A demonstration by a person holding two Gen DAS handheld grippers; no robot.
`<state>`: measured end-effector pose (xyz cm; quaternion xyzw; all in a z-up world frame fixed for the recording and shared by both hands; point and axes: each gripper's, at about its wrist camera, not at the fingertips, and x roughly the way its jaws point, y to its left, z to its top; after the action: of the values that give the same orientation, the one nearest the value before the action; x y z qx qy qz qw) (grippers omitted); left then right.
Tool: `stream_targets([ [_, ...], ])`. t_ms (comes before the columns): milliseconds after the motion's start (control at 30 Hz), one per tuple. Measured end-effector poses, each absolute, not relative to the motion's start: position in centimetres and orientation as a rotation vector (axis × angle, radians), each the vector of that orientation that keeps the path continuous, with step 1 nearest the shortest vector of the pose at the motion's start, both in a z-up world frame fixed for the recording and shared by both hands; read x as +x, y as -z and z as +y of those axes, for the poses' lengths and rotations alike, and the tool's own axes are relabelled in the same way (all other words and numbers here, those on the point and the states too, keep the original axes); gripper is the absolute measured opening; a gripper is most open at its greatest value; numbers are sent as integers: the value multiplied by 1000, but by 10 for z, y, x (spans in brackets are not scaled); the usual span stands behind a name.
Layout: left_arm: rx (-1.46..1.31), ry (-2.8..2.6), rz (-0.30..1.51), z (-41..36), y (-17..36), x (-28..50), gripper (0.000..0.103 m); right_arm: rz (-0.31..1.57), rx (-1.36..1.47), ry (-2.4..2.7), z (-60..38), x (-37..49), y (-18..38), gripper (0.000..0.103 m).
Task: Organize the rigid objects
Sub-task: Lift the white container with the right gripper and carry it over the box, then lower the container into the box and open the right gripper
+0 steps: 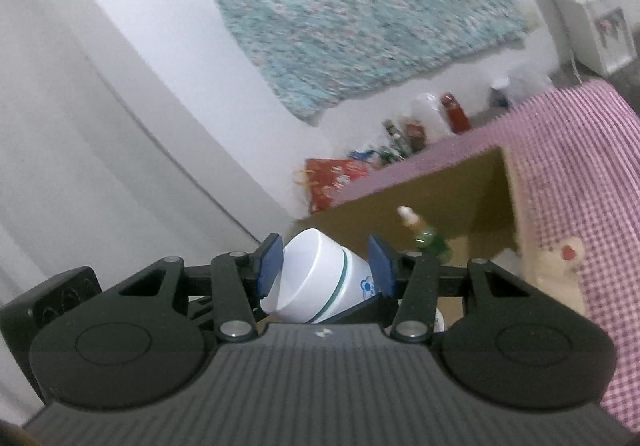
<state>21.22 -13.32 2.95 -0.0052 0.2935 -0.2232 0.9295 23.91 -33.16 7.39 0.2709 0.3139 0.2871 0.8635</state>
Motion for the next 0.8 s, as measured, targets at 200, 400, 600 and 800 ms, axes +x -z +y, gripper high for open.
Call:
stream_targets([
  [200,-6,473,676,-146,-5,231,54,716,586,-563,-349,254,-35,47],
  [400,19,476,727,-152,12,237,54,748,563,-546,-348,261,-14,47],
  [600,32,471,751,-157,17,244,54,739,499,-531,-345,260,-11,48],
  [800,43,466,771,-162,20,248,54,733,443,-525,-338,258,-14,47],
])
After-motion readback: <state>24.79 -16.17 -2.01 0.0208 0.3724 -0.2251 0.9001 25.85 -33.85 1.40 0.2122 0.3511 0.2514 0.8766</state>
